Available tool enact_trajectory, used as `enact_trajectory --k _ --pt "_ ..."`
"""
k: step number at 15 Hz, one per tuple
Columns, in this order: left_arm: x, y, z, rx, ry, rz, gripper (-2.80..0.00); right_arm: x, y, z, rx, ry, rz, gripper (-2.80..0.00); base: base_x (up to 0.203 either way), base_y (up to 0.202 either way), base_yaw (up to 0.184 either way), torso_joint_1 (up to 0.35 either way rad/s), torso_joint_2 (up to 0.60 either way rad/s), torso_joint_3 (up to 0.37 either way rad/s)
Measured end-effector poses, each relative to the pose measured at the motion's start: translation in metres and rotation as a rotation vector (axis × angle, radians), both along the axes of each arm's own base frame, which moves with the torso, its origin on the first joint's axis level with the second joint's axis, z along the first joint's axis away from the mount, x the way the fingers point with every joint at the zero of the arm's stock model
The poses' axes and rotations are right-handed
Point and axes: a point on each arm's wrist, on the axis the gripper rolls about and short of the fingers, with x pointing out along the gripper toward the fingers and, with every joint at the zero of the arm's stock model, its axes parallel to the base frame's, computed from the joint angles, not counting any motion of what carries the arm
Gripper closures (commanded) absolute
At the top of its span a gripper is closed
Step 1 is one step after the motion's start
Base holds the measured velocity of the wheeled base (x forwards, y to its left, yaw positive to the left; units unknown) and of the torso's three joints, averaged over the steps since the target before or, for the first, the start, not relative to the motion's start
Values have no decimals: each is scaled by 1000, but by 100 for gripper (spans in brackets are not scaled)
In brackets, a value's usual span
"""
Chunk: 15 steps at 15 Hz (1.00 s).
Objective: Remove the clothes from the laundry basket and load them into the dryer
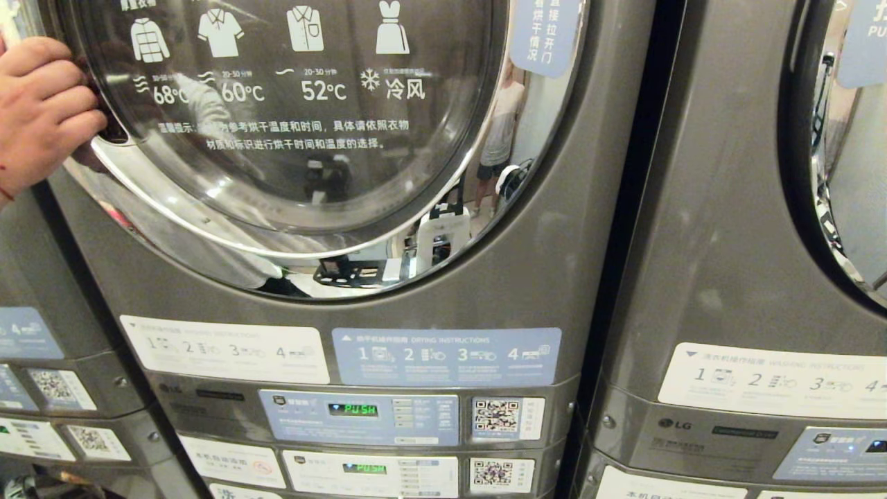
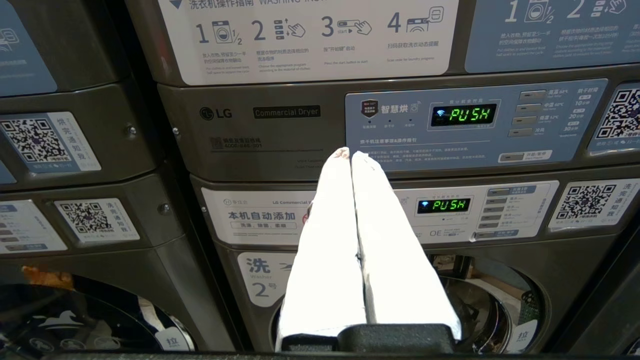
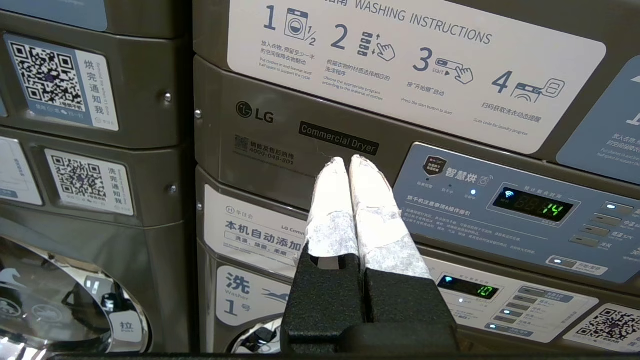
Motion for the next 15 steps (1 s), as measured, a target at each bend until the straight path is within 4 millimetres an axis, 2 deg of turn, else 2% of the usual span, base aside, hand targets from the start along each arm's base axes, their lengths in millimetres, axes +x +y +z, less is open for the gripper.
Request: enact_trajectory --k 15 --pt "0 0 0 0 0 2 0 0 -1 0 42 1 -36 0 0 0 0 0 0 0"
